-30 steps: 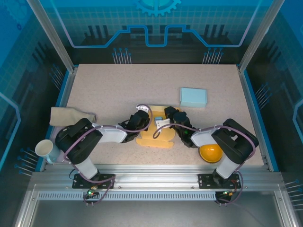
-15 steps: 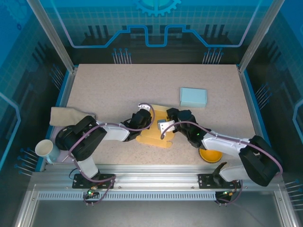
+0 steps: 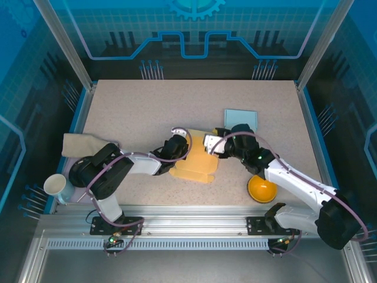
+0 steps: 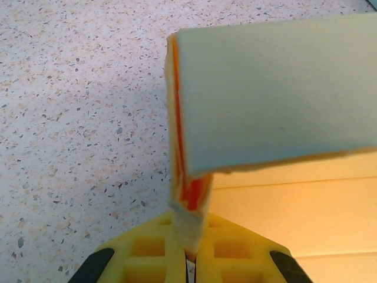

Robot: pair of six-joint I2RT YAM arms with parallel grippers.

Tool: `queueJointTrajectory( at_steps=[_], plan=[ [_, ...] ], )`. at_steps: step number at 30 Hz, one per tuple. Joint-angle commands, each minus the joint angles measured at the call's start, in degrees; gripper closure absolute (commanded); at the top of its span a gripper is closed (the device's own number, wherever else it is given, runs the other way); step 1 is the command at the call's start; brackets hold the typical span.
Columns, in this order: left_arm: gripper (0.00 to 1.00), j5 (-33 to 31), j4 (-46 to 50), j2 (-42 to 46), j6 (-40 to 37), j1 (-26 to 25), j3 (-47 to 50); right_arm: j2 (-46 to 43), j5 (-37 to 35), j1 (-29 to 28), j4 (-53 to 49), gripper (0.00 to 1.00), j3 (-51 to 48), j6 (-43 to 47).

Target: Fold the paper box

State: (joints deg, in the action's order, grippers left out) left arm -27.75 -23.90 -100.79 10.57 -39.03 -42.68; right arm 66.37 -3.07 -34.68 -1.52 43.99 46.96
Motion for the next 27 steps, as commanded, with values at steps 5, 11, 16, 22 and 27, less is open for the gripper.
queueJointTrajectory(
  at_steps=[5, 11, 16, 22, 27],
  plan=[
    [1.0, 1.17, 6.83, -2.7, 2.49, 0.73, -0.97, 4.73, -7.84, 4.24, -12.95, 0.57, 13.19, -41.66],
    [1.0, -0.82, 8.38, -3.23, 5.07, 0.74, -1.16, 9.57, 1.35, 10.94, -21.16, 0.6, 16.15, -64.11],
    [1.0, -0.73, 8.47, -3.38, 5.6, 0.71, -1.26, 11.96, 5.13, 10.34, -20.19, 0.55, 16.96, -73.15],
    [1.0, -0.86, 8.77, -3.53, 5.72, 0.65, -1.4, 17.09, 5.68, 10.03, -19.52, 0.51, 19.16, -77.93],
    [1.0, -0.92, 9.18, -3.71, 5.57, 0.62, -1.68, 22.36, 6.02, 9.16, -20.45, 0.5, 22.41, -78.79]
  ],
)
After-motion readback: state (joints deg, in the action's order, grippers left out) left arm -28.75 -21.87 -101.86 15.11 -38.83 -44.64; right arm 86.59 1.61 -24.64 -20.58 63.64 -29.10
